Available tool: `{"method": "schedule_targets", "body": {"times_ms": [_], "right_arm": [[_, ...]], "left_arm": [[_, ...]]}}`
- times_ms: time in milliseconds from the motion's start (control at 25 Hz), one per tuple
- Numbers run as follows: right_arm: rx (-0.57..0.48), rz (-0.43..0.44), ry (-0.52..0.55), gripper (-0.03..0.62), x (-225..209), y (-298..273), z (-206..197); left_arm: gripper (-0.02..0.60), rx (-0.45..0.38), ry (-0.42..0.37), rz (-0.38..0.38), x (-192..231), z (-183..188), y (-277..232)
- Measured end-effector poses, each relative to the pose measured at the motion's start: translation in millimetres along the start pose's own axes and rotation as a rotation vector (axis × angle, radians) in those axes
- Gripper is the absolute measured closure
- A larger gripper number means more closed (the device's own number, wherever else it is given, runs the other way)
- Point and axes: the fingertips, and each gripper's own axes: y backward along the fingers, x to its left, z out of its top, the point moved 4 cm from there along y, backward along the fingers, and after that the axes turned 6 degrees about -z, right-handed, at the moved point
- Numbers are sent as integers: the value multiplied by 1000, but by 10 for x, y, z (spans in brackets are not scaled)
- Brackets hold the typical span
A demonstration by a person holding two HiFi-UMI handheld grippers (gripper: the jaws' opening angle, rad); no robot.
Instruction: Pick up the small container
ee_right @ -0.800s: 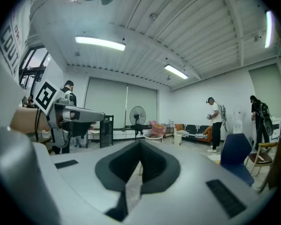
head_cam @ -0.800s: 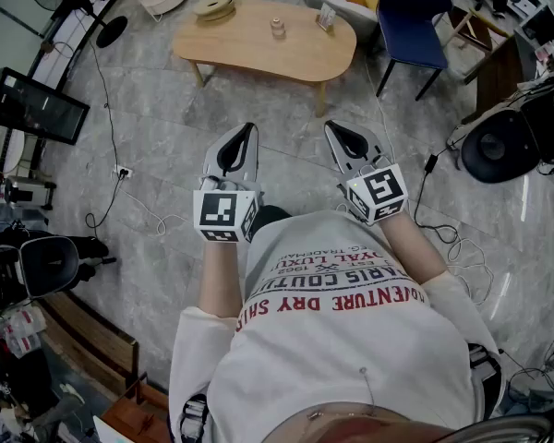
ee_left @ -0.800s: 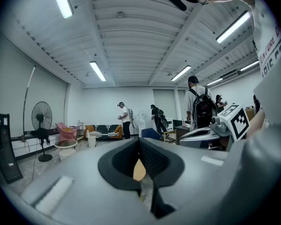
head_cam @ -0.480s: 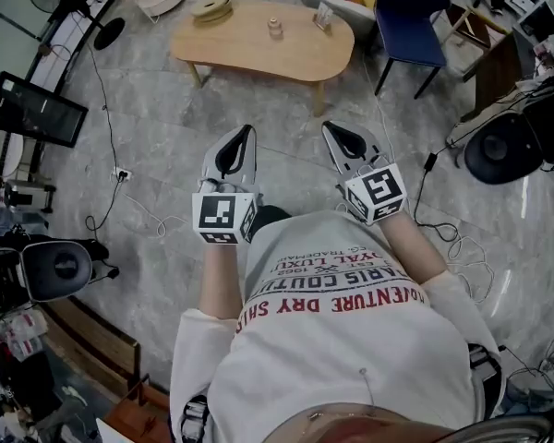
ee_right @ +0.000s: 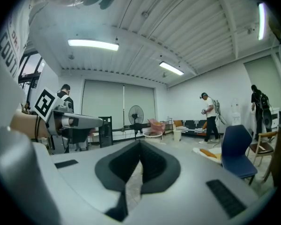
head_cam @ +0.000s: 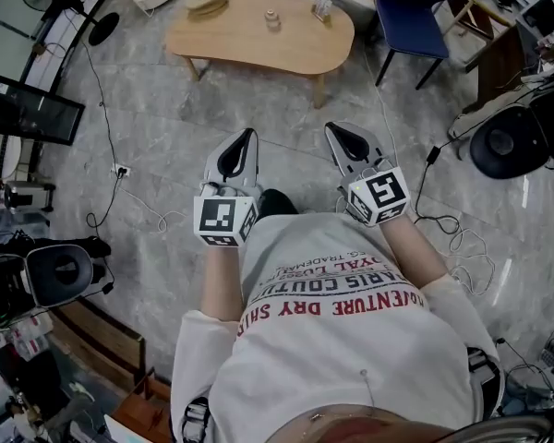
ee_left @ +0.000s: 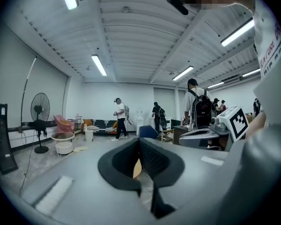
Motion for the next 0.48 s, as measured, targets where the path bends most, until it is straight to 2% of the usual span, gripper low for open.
{"method": "schedule_targets", "body": {"times_ms": [160,200,240,280,480], "right_arm": [[19,-2,-20,588,-33,-173,-53],[24,-3,-23,588,-29,-225,-63],[30,-4,-24,588,-23,-281,-70],[37,-7,-23,588,-24,-344,-74],[64,-39,-19,588,-111,-838,-65]], "left_arm": [[563,8,46,-36,160,-61,-112],[474,-2,47,-32,224,-72,-131],[338,-10,46,-27,291,-82,-153],[293,-12,42,-23,361,-94,-184],[279,17,33,-45,827,-180,-477]]}}
